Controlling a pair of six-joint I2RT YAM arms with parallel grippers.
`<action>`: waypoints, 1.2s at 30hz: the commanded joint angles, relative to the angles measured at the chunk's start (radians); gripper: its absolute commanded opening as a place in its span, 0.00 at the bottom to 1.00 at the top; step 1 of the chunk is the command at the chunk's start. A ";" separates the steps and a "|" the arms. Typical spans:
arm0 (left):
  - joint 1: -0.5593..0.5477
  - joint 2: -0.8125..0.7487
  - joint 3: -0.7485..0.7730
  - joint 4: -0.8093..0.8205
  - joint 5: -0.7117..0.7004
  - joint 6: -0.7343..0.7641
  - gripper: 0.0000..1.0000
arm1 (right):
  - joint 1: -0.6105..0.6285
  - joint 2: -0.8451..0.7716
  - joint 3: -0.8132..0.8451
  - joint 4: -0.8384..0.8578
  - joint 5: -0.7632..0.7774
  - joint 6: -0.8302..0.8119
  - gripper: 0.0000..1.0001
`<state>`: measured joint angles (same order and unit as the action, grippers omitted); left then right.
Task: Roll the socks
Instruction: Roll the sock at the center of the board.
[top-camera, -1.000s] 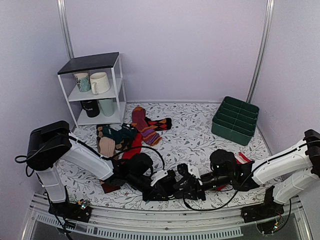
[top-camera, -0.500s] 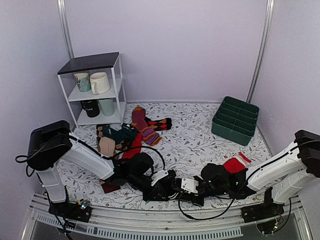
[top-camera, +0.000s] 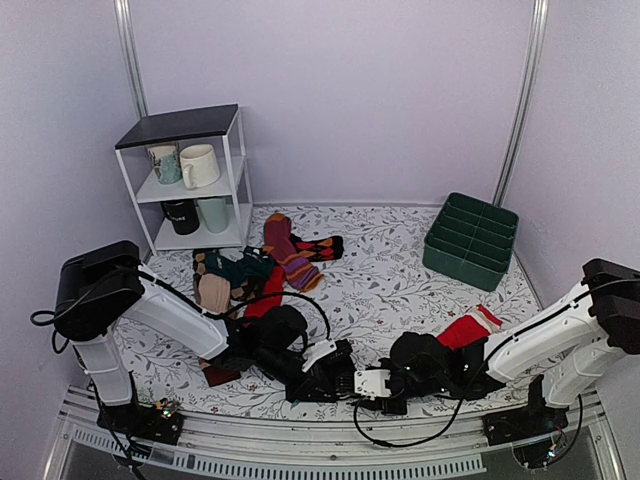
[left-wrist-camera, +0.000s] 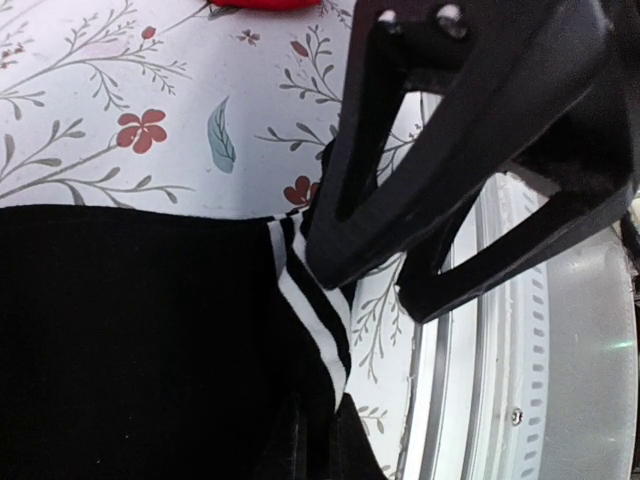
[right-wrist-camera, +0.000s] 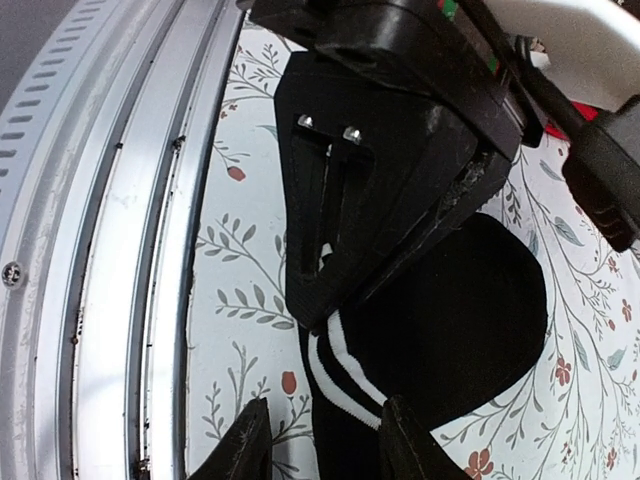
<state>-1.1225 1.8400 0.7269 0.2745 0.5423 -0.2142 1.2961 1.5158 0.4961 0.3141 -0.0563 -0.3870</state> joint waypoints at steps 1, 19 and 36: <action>-0.009 0.076 -0.047 -0.235 -0.030 -0.010 0.00 | 0.007 0.060 0.044 -0.017 0.027 -0.042 0.38; -0.010 0.063 -0.044 -0.245 -0.091 -0.003 0.00 | 0.006 0.159 0.074 -0.119 -0.003 0.119 0.05; -0.137 -0.533 -0.322 0.070 -0.557 0.197 0.13 | -0.097 0.270 0.104 -0.169 -0.300 0.420 0.05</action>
<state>-1.1927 1.4044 0.5011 0.1898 0.0788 -0.0944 1.2304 1.7073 0.6220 0.3111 -0.2234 -0.0631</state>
